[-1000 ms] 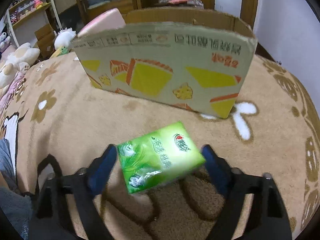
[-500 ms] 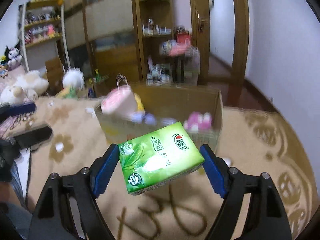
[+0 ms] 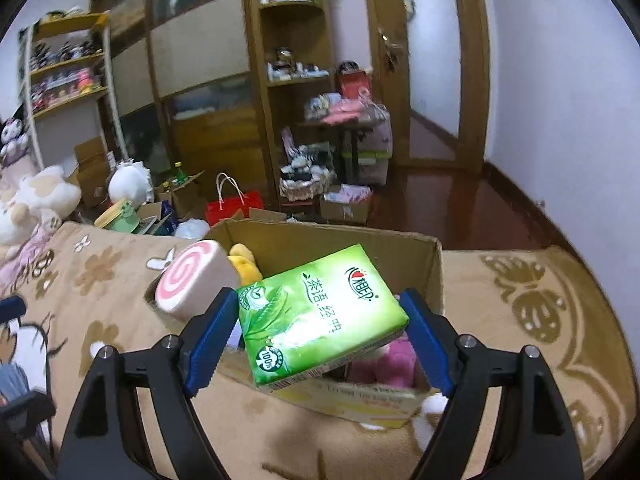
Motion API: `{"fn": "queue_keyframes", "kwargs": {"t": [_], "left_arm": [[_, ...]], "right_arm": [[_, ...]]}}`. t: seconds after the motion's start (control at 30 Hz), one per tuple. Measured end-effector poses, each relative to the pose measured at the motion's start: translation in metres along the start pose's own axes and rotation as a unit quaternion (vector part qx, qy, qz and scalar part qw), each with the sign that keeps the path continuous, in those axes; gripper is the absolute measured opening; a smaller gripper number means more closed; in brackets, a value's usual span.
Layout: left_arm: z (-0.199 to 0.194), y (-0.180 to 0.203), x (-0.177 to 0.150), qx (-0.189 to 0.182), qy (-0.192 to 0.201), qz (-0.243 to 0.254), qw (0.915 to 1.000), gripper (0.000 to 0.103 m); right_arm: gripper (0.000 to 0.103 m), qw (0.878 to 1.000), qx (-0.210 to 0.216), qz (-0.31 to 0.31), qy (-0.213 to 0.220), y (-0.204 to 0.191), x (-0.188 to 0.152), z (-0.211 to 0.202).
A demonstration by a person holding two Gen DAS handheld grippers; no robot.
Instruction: Organize soft objects
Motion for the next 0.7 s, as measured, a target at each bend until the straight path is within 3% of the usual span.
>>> {"fn": "queue_keyframes", "kwargs": {"t": [0.17,0.33,0.7], "left_arm": [[0.002,-0.008,0.000,0.012,0.001,-0.013,0.9998,0.101],[-0.003,-0.014,0.001,0.024,0.005,-0.023,0.9994,0.101],[-0.027,-0.017,0.002,0.028,0.032,-0.017,0.9989,0.101]], "right_arm": [[0.094,1.000,-0.005,-0.001,-0.016,0.000,-0.004,0.009],[0.102,1.000,-0.009,0.015,-0.003,0.002,-0.001,-0.007],[0.103,0.998,-0.036,0.011,0.042,0.010,0.009,-0.092]]}}
Point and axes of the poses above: each gripper's, at about its wrist camera, not at the fingertips, and z roughly the way its jaws point, y to its right, x to its top, the point moved 1 cm from there along z, roughly the way its jaws point, and after that the axes turned 12 degrees about y, right-handed, at the moved point
